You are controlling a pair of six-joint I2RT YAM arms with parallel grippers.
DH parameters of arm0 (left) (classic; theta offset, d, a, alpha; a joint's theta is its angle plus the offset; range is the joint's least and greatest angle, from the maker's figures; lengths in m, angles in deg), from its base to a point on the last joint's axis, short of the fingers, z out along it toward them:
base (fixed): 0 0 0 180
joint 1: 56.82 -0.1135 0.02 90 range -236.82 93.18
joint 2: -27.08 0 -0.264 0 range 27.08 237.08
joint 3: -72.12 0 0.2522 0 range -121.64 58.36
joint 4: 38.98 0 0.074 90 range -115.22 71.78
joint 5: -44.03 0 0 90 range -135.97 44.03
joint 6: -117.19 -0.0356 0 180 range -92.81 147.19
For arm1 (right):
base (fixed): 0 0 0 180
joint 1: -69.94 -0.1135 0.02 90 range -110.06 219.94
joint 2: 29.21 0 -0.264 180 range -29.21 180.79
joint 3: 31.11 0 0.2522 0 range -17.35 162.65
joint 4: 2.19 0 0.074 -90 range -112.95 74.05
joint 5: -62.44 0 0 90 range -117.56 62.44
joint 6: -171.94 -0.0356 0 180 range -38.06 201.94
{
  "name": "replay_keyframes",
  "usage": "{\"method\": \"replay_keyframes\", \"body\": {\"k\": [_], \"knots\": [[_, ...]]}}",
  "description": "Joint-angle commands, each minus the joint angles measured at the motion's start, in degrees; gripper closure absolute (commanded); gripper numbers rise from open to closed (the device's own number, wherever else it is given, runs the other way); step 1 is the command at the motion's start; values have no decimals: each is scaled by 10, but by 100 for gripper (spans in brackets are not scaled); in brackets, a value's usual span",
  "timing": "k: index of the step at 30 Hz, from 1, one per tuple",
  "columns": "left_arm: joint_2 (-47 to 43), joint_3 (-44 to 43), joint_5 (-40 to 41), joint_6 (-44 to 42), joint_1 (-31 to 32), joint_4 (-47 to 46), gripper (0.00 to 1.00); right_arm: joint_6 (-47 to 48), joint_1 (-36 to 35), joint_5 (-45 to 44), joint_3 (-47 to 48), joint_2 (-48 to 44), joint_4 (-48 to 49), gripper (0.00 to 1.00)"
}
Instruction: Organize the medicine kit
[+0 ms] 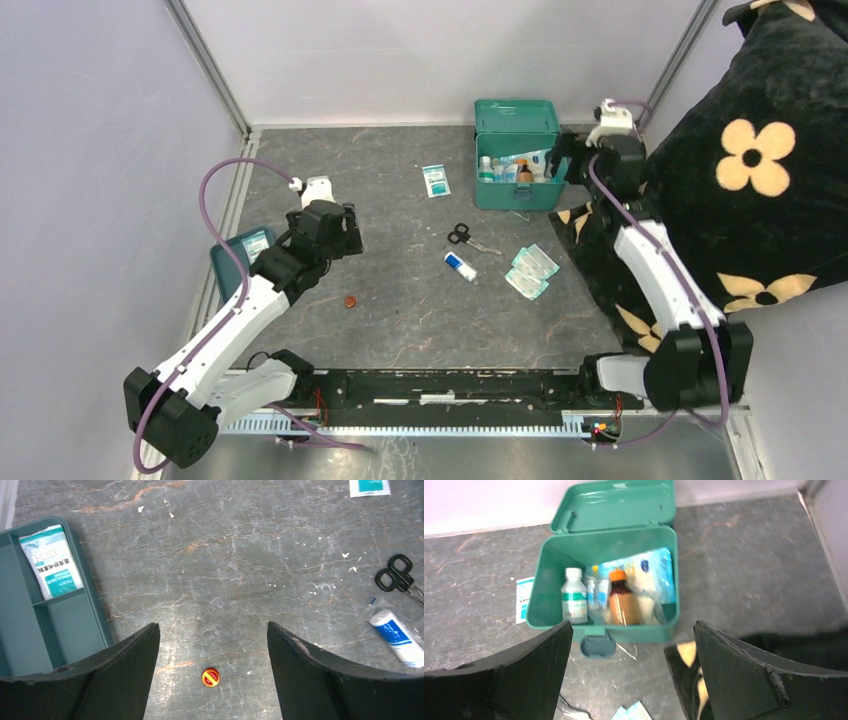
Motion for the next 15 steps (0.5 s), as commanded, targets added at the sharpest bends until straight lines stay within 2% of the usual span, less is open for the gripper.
{"method": "replay_keyframes", "body": {"k": [1, 8, 12, 15], "knots": [[-15, 10, -40, 76, -4, -11, 13, -67, 21, -29, -110, -96, 69, 2], [-25, 28, -49, 131, -4, 18, 13, -47, 33, 88, -188, -180, 47, 2], [-33, 46, -47, 165, -3, 25, 13, -54, 31, 181, -248, -213, 73, 10], [-45, 65, -50, 191, -4, 21, 13, -52, 6, 213, -256, -200, 45, 15]]}}
